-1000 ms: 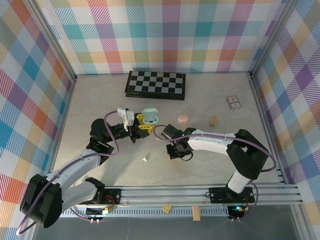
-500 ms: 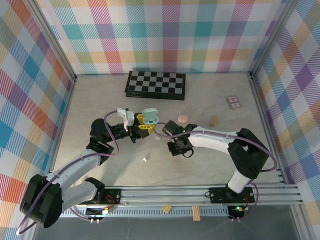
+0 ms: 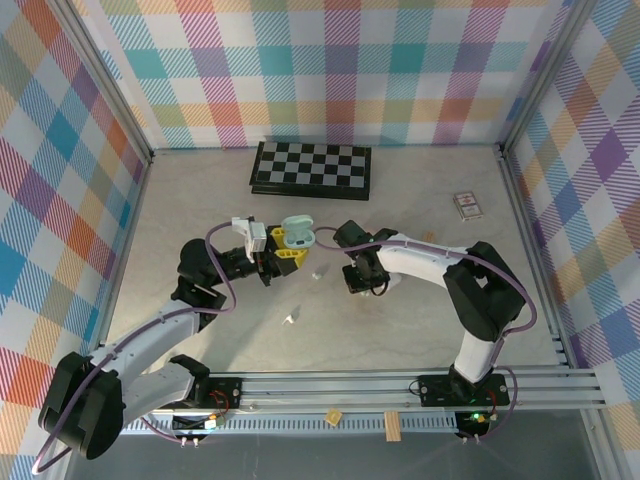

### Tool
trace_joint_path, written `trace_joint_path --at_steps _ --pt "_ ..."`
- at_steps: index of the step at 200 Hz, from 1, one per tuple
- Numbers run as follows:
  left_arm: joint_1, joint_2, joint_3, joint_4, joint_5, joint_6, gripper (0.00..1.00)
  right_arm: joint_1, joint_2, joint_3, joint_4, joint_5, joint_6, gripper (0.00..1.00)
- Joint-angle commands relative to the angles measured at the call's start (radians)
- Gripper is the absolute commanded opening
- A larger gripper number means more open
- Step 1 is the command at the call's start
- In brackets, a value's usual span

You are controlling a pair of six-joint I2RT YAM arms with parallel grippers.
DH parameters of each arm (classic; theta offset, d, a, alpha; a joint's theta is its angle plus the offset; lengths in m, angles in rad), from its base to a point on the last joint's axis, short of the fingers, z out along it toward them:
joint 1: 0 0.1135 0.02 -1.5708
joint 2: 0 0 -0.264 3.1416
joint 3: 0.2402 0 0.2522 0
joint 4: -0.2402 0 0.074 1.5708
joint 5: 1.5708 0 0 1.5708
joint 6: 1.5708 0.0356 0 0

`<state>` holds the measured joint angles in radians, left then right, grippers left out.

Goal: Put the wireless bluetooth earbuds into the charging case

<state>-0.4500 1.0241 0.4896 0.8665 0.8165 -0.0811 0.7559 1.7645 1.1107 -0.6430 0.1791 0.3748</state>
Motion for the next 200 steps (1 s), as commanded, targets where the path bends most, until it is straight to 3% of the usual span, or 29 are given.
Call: trace_joint_path --at_steps 1,86,200 --pt "0.039 -0.017 -0.030 0.038 -0.036 0.013 0.31 0.026 -0.007 0.026 -0.077 0.081 -0.003 0.40" --pt "0.185 -0.033 -0.087 0.116 -0.169 -0.020 0.30 0.145 0.039 0.078 -0.180 0.273 0.035 0.45" --pt "0.200 -0.019 -0.083 0.152 -0.139 -0.053 0.30 0.192 0.144 0.130 -0.245 0.397 0.023 0.38"
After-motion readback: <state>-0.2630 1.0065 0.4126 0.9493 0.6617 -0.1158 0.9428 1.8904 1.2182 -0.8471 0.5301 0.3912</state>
